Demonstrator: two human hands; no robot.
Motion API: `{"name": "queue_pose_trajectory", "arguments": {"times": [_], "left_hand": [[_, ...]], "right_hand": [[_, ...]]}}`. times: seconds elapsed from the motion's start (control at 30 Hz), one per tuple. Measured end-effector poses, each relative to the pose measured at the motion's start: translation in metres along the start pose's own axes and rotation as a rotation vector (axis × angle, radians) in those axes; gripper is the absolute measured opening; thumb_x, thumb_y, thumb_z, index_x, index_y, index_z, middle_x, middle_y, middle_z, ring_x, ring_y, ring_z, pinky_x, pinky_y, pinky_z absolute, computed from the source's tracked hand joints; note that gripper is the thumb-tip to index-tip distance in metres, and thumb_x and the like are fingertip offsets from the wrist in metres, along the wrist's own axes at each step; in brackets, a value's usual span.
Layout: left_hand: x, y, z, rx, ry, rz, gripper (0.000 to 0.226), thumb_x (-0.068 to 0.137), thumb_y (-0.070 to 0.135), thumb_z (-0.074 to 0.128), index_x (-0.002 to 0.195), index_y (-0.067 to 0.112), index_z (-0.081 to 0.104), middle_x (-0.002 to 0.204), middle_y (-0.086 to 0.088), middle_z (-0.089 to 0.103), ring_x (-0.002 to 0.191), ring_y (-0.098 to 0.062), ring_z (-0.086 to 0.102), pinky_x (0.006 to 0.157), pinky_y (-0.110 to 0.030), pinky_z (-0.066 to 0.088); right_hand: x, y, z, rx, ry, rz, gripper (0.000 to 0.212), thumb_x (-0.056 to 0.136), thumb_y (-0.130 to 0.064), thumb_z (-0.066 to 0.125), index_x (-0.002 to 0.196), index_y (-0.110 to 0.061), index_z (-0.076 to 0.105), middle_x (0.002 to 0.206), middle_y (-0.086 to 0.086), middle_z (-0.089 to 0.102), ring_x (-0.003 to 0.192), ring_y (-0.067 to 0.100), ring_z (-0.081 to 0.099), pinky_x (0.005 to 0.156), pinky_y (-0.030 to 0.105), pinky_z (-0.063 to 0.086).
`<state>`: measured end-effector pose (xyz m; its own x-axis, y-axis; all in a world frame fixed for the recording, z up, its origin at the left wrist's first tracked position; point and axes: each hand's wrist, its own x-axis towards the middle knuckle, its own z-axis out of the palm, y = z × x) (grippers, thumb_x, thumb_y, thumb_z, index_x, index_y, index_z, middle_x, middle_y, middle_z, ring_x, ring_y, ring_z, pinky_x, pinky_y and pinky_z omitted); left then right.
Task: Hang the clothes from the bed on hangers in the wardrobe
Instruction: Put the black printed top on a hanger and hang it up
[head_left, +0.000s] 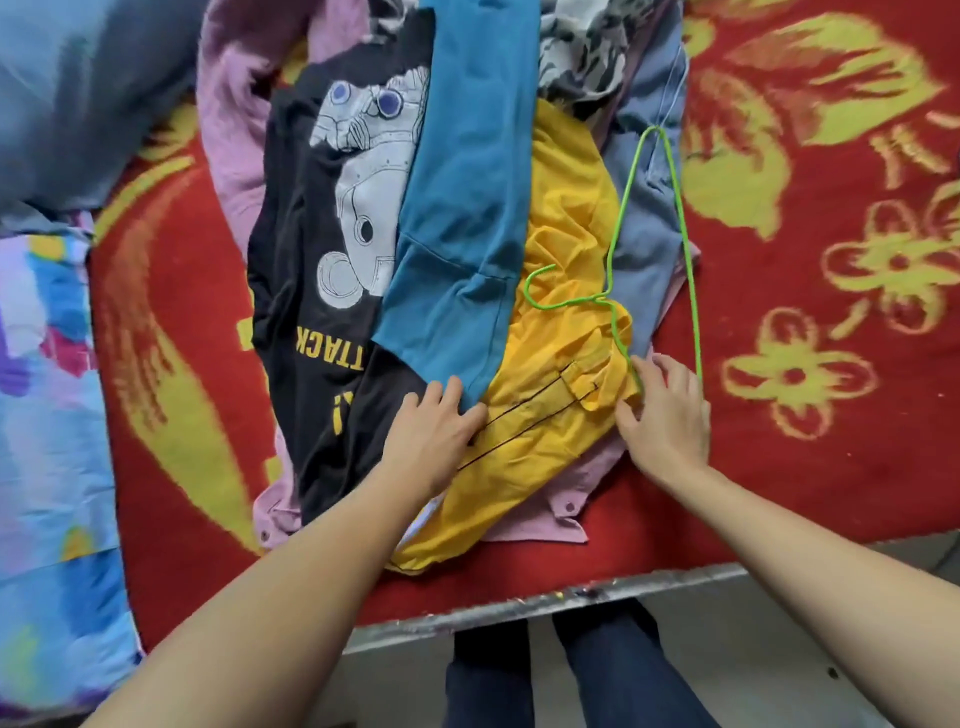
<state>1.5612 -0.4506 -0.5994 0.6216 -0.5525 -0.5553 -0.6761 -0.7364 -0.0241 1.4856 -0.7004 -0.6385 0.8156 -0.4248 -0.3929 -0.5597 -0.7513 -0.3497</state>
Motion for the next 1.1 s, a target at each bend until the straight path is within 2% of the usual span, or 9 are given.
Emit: {"name": "queue_pose_trajectory", "arguments": {"times": [0.13,0.23,0.33,0.5,0.67,0.8,0.9,0.97,1.1], "left_hand": [[0.007,-0.022,-0.011,-0.110,0.089,0.000,0.028,0.065,0.009,0.074,0.085,0.016,0.057,0.083,-0.006,0.055,0.077,-0.029,0.056,0.055,-0.036,0.039],[-0.006,-0.051,-0.027,-0.318,0.217,-0.139,0.012,0.074,0.010,0.068,0.081,0.013,0.058,0.080,-0.006,0.056,0.081,-0.031,0.057,0.054,-0.040,0.045],[-0.028,-0.087,-0.045,-0.441,0.307,-0.260,0.015,0.081,0.022,0.070,0.089,0.013,0.060,0.089,-0.002,0.054,0.093,-0.026,0.053,0.064,-0.038,0.044],[-0.057,-0.139,-0.063,-0.655,0.393,-0.430,0.017,0.075,0.020,0.078,0.083,0.013,0.065,0.074,0.001,0.060,0.075,-0.028,0.061,0.067,-0.038,0.048],[-0.077,-0.174,-0.037,-0.787,0.463,-0.613,0.013,0.077,0.018,0.077,0.080,0.011,0.066,0.069,-0.002,0.061,0.065,-0.017,0.054,0.062,-0.030,0.040],[-0.086,-0.190,-0.002,-0.918,0.511,-0.692,0.016,0.079,0.022,0.076,0.077,0.019,0.061,0.065,0.003,0.058,0.060,-0.014,0.050,0.059,-0.030,0.038],[-0.094,-0.192,0.010,-0.926,0.521,-0.674,0.014,0.081,0.019,0.074,0.079,0.014,0.062,0.064,0.002,0.056,0.057,-0.012,0.047,0.059,-0.030,0.039],[-0.106,-0.194,0.013,-0.889,0.508,-0.658,0.012,0.082,0.016,0.072,0.079,0.011,0.061,0.062,0.005,0.054,0.056,-0.009,0.045,0.058,-0.029,0.036],[-0.153,-0.196,0.028,-0.830,0.415,-0.690,0.014,0.082,0.015,0.070,0.076,0.012,0.058,0.066,-0.002,0.057,0.064,-0.021,0.053,0.063,-0.036,0.043]], "right_hand": [[-0.011,-0.012,-0.006,-0.038,0.145,-0.228,0.056,0.074,-0.021,0.067,0.129,-0.020,0.056,0.140,0.009,0.046,0.130,0.030,0.040,0.097,0.044,0.037],[-0.015,-0.043,-0.008,0.093,0.141,-0.389,0.033,0.077,-0.024,0.059,0.108,-0.017,0.067,0.115,0.005,0.063,0.110,0.028,0.056,0.093,0.036,0.039],[-0.025,-0.091,-0.003,0.176,-0.145,-0.432,0.023,0.083,-0.030,0.055,0.094,-0.018,0.071,0.092,-0.002,0.070,0.091,0.023,0.065,0.074,0.035,0.049],[-0.038,-0.166,0.041,0.121,-0.585,-0.442,0.034,0.083,-0.041,0.064,0.109,-0.019,0.067,0.103,0.001,0.071,0.099,0.023,0.064,0.080,0.035,0.051],[-0.063,-0.208,0.097,0.076,-0.765,-0.444,0.062,0.078,-0.062,0.065,0.120,-0.016,0.062,0.113,0.005,0.068,0.111,0.023,0.060,0.089,0.035,0.048],[-0.093,-0.231,0.135,-0.061,-0.726,-0.410,0.065,0.073,-0.081,0.050,0.087,-0.018,0.060,0.092,0.005,0.068,0.091,0.027,0.064,0.064,0.033,0.041],[-0.102,-0.240,0.158,-0.040,-0.686,-0.307,0.038,0.091,-0.049,0.050,0.104,-0.014,0.061,0.109,0.009,0.066,0.105,0.031,0.062,0.071,0.033,0.038],[-0.101,-0.234,0.163,0.004,-0.658,-0.235,0.026,0.093,-0.029,0.048,0.105,-0.011,0.061,0.111,0.012,0.066,0.105,0.034,0.061,0.070,0.032,0.037],[-0.094,-0.203,0.140,0.084,-0.582,-0.169,0.020,0.089,-0.019,0.048,0.096,-0.011,0.065,0.102,0.017,0.067,0.101,0.036,0.060,0.073,0.035,0.042]]}}
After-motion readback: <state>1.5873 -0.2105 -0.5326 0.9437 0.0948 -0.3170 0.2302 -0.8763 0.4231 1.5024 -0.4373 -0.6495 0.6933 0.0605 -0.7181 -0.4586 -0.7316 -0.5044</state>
